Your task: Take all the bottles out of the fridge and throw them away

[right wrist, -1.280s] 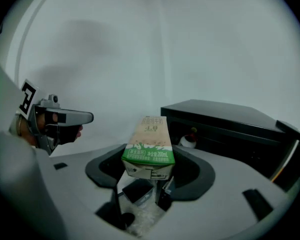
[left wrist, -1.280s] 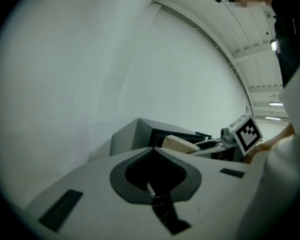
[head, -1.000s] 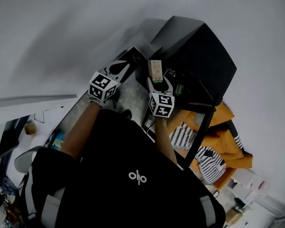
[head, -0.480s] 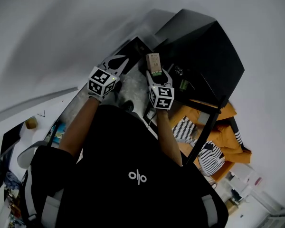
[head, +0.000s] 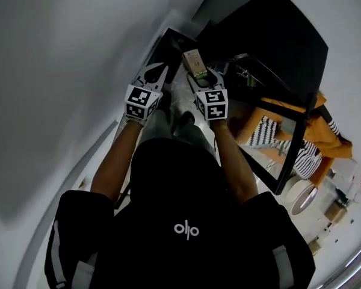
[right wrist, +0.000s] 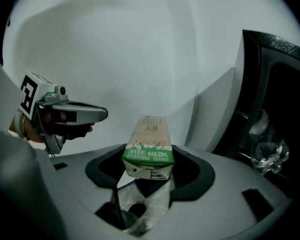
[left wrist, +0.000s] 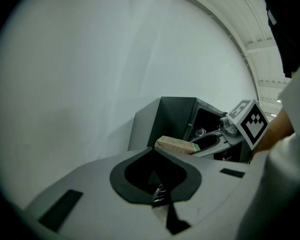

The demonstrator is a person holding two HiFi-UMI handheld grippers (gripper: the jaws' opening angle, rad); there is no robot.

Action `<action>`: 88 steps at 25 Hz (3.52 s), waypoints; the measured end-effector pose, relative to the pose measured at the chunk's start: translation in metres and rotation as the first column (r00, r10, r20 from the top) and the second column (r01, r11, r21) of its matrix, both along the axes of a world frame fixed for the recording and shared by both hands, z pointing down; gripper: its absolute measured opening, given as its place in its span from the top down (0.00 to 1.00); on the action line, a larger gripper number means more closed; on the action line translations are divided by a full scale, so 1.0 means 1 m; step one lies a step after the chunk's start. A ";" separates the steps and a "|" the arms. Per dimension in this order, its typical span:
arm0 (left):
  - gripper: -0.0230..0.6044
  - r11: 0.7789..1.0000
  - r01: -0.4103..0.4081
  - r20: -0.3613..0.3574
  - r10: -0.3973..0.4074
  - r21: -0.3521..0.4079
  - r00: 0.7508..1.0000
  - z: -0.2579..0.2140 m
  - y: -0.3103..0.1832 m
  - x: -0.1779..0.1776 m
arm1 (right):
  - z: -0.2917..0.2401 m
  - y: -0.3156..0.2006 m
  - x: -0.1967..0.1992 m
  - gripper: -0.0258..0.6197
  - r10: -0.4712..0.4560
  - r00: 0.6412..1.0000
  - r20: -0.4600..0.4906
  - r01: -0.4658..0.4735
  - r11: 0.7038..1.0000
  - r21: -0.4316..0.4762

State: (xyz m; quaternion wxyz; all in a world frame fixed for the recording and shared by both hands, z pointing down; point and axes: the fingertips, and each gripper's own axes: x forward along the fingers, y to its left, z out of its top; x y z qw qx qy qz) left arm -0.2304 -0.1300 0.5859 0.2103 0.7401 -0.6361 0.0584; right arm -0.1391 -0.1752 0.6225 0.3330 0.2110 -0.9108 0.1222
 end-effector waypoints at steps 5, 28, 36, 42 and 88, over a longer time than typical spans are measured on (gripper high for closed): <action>0.95 0.999 -0.035 0.010 0.035 -0.039 0.999 0.040 -0.020 -0.010 | 0.035 -0.016 -0.016 0.55 0.070 0.998 -0.002 -0.070 0.997 -0.022; 0.95 0.950 -0.227 0.020 0.236 -0.216 0.971 0.143 -0.025 0.005 | 0.178 -0.025 -0.031 0.55 0.196 0.979 -0.063 -0.203 0.967 -0.154; 0.96 0.930 -0.257 -0.005 0.265 -0.261 0.964 0.166 -0.019 0.016 | 0.229 -0.023 -0.030 0.55 0.247 0.965 -0.093 -0.261 0.944 -0.203; 0.95 0.939 -0.182 -0.014 0.186 -0.292 0.982 0.175 -0.024 -0.016 | 0.268 -0.019 -0.031 0.54 0.269 0.956 -0.114 -0.290 0.924 -0.250; 0.95 0.936 -0.349 -0.066 0.351 0.036 0.934 0.033 -0.083 0.069 | 0.009 -0.032 0.055 0.95 0.450 0.876 0.176 -0.455 0.890 -0.008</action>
